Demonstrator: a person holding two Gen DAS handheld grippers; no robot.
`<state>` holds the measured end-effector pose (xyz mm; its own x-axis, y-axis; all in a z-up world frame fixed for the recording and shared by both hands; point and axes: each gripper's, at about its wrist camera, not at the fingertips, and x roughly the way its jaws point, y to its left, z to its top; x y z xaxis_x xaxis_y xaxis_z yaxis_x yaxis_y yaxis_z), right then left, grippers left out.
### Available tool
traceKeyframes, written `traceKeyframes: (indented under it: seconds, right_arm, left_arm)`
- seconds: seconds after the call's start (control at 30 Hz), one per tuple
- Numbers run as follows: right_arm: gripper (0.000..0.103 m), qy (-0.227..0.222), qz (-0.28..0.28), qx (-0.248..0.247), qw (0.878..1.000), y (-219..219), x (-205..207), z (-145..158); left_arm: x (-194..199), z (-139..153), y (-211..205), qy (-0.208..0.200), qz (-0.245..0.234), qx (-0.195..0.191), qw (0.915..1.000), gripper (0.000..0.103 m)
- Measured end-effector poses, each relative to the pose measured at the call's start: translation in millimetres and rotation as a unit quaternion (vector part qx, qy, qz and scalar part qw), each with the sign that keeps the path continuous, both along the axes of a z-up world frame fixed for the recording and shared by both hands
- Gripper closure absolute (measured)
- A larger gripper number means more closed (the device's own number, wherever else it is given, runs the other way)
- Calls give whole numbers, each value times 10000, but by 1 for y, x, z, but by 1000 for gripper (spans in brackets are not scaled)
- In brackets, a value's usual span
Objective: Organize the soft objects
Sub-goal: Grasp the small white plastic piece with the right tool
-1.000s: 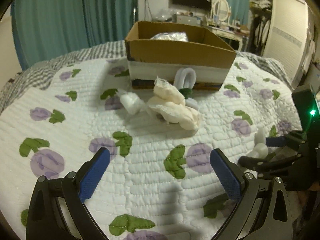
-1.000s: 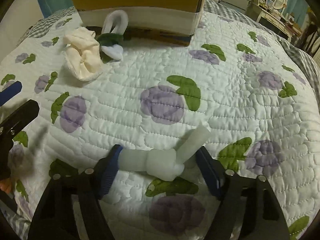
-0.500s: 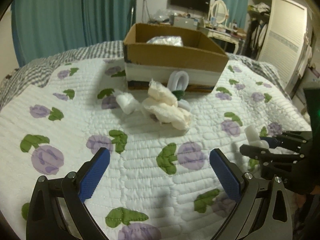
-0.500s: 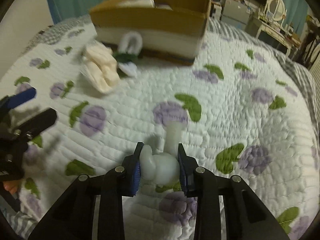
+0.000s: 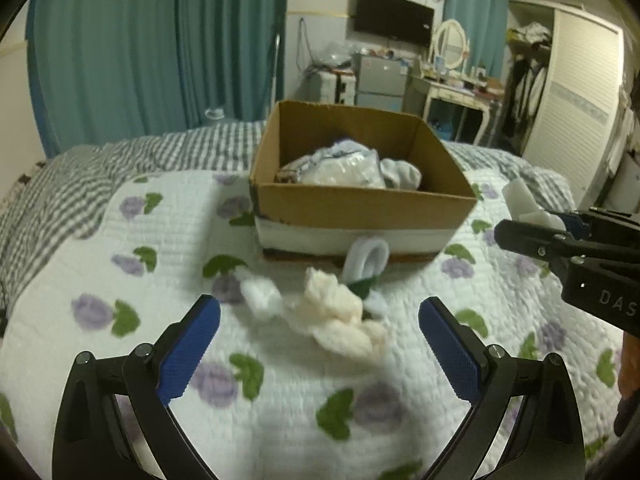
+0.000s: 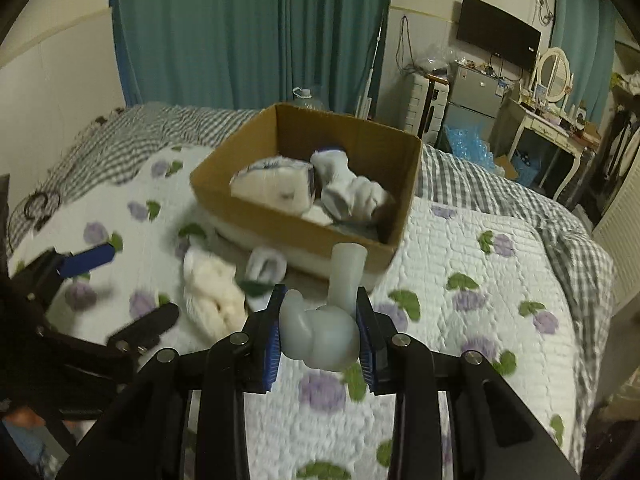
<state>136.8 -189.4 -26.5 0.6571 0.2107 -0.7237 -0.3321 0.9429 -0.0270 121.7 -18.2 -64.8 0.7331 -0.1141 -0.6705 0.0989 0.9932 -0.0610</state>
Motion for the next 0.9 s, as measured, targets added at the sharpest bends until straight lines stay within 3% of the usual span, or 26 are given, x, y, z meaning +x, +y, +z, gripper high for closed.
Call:
traceKeyframes:
  seconds: [0.07, 0.13, 0.27, 0.43, 0.53, 0.63, 0.9]
  right_arm:
    - [72, 68, 13, 88, 9999, 1, 13, -8]
    - [72, 141, 2, 109, 9998, 2, 23, -19]
    - [72, 322, -81, 130, 9994, 0, 40, -46]
    - [72, 475, -100, 92, 9988, -5, 50, -67]
    - [71, 518, -136, 137, 9985, -9, 51, -71]
    - [71, 474, -177, 85, 9987, -10, 48, -69]
    - [71, 241, -216, 181, 9993, -12, 20, -43]
  left_arm:
    - [13, -7, -4, 70, 7, 55, 10000, 3]
    - [24, -19, -9, 163, -5, 89, 9998, 12]
    - [41, -43, -16, 371, 80, 354, 9987, 18]
    - [49, -70, -24, 650, -123, 561, 9962, 48]
    - [53, -81, -22, 862, -190, 476, 9950, 69]
    - [51, -81, -20, 942, -292, 337, 9946, 81]
    - [23, -52, -8, 742, -316, 227, 9965, 83]
